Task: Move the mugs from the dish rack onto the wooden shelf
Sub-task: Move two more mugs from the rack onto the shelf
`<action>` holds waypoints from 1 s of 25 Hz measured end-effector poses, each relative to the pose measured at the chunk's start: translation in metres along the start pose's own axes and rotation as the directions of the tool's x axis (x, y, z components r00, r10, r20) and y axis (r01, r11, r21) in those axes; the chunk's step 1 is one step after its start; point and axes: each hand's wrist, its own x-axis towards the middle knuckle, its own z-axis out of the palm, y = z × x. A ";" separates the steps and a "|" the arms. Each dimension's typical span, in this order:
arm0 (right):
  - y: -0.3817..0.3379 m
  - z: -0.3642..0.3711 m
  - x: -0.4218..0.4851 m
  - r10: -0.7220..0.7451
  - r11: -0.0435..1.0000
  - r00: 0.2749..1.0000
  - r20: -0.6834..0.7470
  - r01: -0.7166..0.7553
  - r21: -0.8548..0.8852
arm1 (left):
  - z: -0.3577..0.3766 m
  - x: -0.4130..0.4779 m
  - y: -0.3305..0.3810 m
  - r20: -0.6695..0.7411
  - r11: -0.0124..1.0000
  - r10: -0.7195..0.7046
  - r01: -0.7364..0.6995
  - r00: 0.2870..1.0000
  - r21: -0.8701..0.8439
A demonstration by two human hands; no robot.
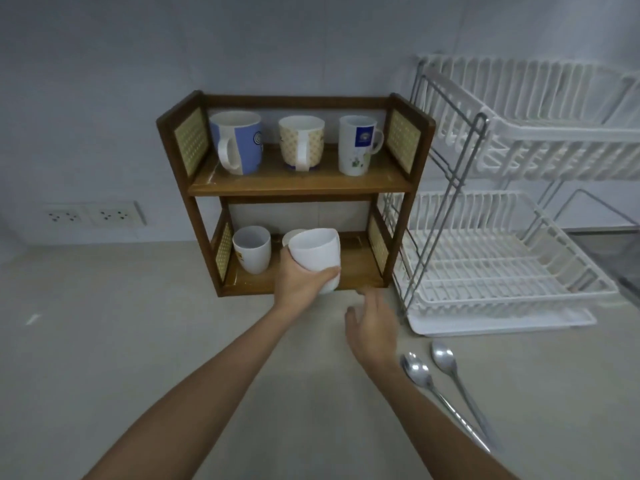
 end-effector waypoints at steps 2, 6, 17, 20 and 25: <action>0.026 0.023 -0.034 0.003 0.974 0.934 0.358 0.078 -0.213 | 0.021 0.009 0.000 0.001 0.997 0.035 -0.035 0.999 0.063; 0.050 0.042 -0.056 0.046 0.924 0.842 0.538 0.169 -0.342 | 0.061 0.027 -0.010 -0.002 0.982 0.019 -0.018 1.000 0.189; 0.055 0.047 -0.061 0.079 0.927 0.878 0.472 0.110 -0.359 | 0.125 0.074 -0.044 -0.003 0.993 -0.012 0.012 1.000 0.121; 0.055 0.047 -0.061 0.071 0.933 0.881 0.467 0.107 -0.344 | 0.127 0.081 -0.046 0.044 0.994 -0.025 0.020 0.999 0.112; 0.055 0.047 -0.060 0.072 0.932 0.881 0.467 0.108 -0.347 | 0.115 0.082 -0.046 0.158 0.964 -0.121 0.077 0.980 0.256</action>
